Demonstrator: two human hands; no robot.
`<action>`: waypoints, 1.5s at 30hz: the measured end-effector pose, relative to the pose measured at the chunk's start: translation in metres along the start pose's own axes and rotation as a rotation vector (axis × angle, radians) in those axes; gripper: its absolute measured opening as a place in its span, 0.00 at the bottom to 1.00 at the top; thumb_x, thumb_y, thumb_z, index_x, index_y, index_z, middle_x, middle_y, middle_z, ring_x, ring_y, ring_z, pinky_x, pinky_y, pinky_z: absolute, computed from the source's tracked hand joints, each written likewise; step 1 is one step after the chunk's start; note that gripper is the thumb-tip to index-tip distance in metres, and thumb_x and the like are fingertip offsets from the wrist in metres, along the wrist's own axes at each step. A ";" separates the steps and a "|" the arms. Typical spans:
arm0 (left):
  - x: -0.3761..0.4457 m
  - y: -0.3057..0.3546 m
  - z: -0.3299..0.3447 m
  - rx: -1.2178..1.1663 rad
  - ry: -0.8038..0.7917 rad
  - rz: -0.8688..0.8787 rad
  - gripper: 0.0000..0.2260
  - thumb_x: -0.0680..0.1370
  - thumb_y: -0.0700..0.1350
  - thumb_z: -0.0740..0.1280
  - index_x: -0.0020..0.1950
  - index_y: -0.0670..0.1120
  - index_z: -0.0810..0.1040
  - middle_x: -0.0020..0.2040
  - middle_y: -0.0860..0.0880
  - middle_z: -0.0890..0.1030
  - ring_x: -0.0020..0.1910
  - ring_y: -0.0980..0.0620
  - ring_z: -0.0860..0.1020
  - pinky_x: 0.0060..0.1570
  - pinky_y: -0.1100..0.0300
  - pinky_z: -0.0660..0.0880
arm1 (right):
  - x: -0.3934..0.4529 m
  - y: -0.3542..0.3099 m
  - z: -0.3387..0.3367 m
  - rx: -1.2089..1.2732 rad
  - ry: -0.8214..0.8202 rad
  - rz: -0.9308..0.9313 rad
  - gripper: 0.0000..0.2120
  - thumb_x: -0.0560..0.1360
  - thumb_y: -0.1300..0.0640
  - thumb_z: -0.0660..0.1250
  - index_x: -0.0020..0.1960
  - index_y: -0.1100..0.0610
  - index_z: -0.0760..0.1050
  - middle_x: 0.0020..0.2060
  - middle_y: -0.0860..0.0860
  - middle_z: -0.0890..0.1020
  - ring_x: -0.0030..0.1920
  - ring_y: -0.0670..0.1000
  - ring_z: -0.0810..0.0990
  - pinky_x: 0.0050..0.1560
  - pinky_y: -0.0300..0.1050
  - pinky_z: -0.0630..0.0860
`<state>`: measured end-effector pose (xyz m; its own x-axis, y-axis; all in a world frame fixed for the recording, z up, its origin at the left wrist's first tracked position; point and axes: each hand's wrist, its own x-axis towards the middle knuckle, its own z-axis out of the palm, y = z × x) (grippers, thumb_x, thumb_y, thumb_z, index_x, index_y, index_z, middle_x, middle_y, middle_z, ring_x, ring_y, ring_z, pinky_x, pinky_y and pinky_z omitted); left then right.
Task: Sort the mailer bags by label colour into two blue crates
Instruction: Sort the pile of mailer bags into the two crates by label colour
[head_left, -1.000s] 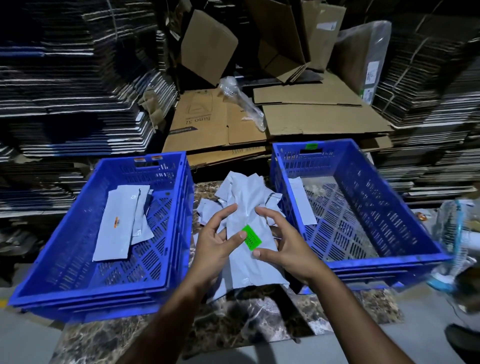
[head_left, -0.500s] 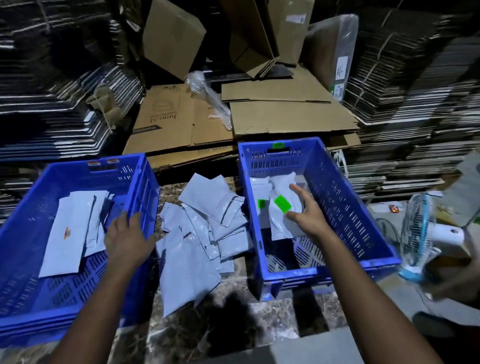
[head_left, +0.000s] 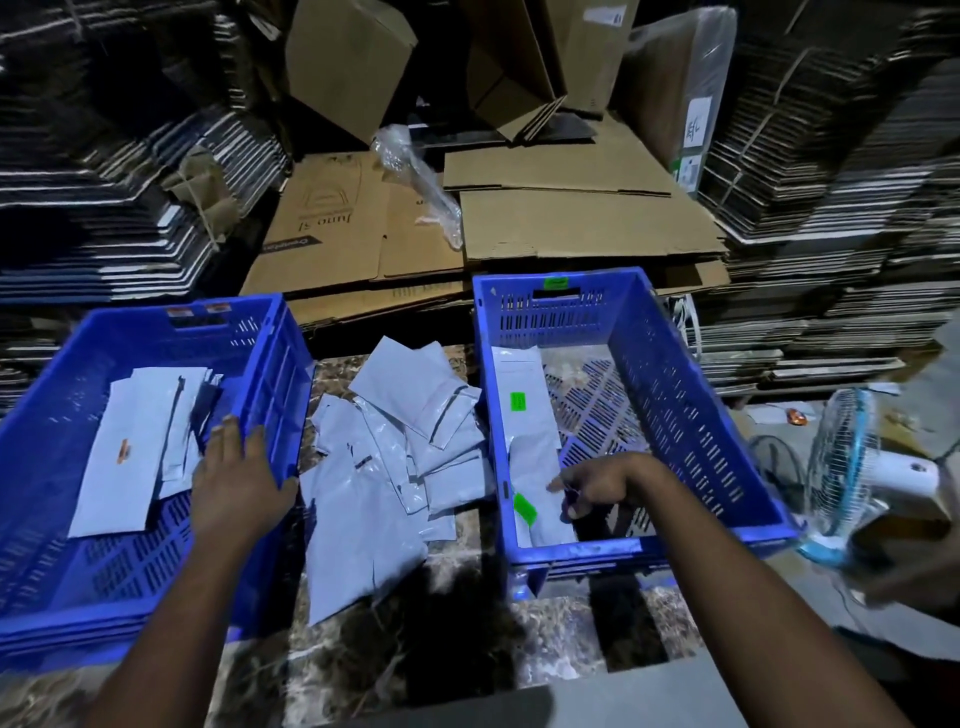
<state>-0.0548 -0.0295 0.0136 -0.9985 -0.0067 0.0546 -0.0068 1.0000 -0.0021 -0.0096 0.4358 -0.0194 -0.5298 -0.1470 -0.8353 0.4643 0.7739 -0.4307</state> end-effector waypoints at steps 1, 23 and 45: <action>0.000 -0.001 0.001 0.016 0.004 0.006 0.39 0.72 0.56 0.73 0.76 0.40 0.62 0.78 0.36 0.56 0.76 0.36 0.55 0.70 0.40 0.62 | -0.004 -0.005 -0.002 -0.046 -0.005 0.040 0.23 0.70 0.55 0.74 0.64 0.51 0.77 0.67 0.55 0.74 0.63 0.62 0.76 0.49 0.61 0.81; -0.002 -0.003 0.002 0.029 -0.048 0.038 0.45 0.70 0.63 0.72 0.79 0.44 0.59 0.80 0.41 0.48 0.79 0.42 0.47 0.75 0.45 0.53 | 0.100 -0.051 -0.043 0.090 0.557 -0.075 0.04 0.75 0.55 0.69 0.41 0.51 0.77 0.45 0.53 0.82 0.48 0.55 0.80 0.51 0.47 0.77; -0.004 0.000 0.000 0.080 -0.002 0.033 0.45 0.70 0.68 0.65 0.79 0.45 0.57 0.80 0.40 0.46 0.79 0.42 0.45 0.76 0.47 0.50 | -0.028 0.026 -0.017 0.156 0.297 0.068 0.03 0.72 0.65 0.73 0.44 0.59 0.84 0.30 0.54 0.80 0.28 0.52 0.76 0.31 0.45 0.77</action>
<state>-0.0511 -0.0295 0.0139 -0.9983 0.0265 0.0511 0.0222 0.9963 -0.0835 0.0055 0.4702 -0.0010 -0.6666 0.1054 -0.7380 0.5968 0.6686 -0.4436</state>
